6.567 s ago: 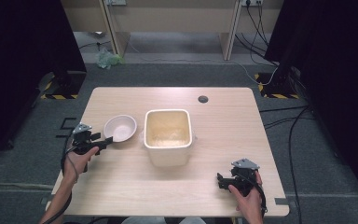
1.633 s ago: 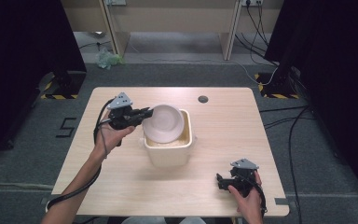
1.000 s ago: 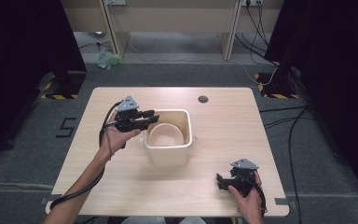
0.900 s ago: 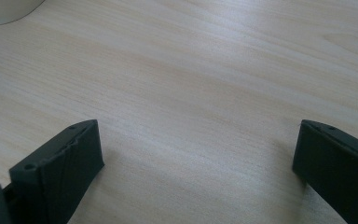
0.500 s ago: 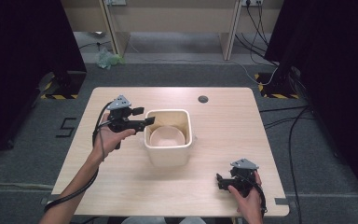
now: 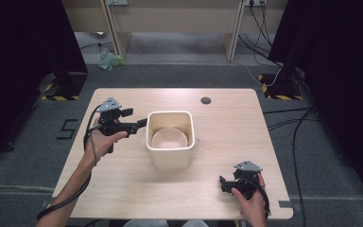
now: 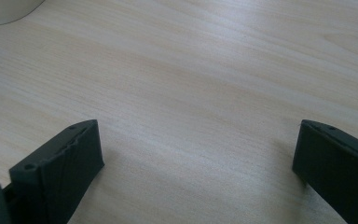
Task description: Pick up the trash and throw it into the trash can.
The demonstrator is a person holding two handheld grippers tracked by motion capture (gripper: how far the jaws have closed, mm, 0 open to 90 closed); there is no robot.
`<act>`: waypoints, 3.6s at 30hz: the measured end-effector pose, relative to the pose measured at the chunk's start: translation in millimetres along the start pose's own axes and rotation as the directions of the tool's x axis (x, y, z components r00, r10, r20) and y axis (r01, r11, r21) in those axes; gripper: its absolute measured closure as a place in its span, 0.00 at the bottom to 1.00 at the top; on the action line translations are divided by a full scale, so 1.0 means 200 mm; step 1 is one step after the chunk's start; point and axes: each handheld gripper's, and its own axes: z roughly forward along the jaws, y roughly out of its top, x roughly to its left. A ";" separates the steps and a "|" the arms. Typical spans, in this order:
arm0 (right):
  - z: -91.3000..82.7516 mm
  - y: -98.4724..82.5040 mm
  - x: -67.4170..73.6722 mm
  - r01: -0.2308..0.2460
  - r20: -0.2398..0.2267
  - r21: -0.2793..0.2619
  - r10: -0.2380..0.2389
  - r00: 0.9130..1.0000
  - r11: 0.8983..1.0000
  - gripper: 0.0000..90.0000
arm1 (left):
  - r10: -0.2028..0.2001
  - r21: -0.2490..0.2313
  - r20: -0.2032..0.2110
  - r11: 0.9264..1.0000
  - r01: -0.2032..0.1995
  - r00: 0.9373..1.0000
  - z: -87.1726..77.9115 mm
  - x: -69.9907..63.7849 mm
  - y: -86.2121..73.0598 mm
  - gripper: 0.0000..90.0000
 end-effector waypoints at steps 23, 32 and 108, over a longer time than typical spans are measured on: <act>0.00 0.00 0.00 0.000 0.000 0.000 0.000 1.000 1.000 0.02 | -0.080 0.012 -0.045 0.997 0.081 0.996 -0.11 0.15 -0.22 0.19; 0.00 0.00 0.00 -0.001 0.000 0.000 0.001 1.000 1.000 0.02 | -0.101 0.017 -0.069 0.995 0.102 0.992 -0.11 0.19 -0.33 0.19; 0.00 0.00 0.00 0.005 0.000 -0.003 -0.005 1.000 1.000 0.02 | -0.075 0.231 -0.120 0.968 0.102 0.990 -0.07 0.14 -0.87 0.20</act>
